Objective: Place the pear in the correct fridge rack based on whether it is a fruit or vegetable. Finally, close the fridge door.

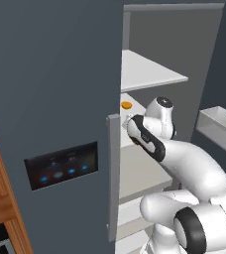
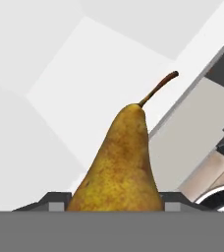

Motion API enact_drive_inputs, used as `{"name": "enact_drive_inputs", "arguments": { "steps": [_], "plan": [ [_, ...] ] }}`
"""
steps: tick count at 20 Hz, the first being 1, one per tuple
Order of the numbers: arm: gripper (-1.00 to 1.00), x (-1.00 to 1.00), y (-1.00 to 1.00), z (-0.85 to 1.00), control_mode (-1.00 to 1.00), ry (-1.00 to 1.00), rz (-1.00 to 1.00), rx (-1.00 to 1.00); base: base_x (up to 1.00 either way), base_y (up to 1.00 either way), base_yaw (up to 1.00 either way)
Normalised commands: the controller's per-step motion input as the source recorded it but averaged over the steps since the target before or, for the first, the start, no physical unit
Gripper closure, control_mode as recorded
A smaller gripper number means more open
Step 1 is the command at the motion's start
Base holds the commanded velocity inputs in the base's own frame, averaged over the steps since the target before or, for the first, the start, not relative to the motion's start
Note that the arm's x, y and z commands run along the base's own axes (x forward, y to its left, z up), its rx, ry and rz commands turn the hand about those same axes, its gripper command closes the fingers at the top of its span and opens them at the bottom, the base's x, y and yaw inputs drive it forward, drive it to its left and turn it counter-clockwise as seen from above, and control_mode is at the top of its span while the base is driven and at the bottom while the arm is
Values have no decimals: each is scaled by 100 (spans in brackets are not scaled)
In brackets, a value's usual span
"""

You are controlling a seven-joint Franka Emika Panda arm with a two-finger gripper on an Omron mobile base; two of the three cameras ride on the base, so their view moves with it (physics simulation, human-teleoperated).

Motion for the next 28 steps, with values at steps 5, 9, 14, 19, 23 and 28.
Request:
{"name": "enact_drive_inputs", "arguments": {
  "steps": [5,9,14,19,23,28],
  "plan": [
    [100,68,0,-4,-100,1,5,-1,0,0,0],
    [100,53,0,-31,-100,5,0,-5,0,0,0],
    [100,53,0,-17,-100,1,0,-6,0,0,0],
    [100,38,0,-27,-100,0,0,-5,0,0,0],
    [100,52,0,-26,-100,-2,0,-2,0,0,0],
    [-100,31,0,-31,-100,-4,0,-3,0,0,0]
  ]
}}
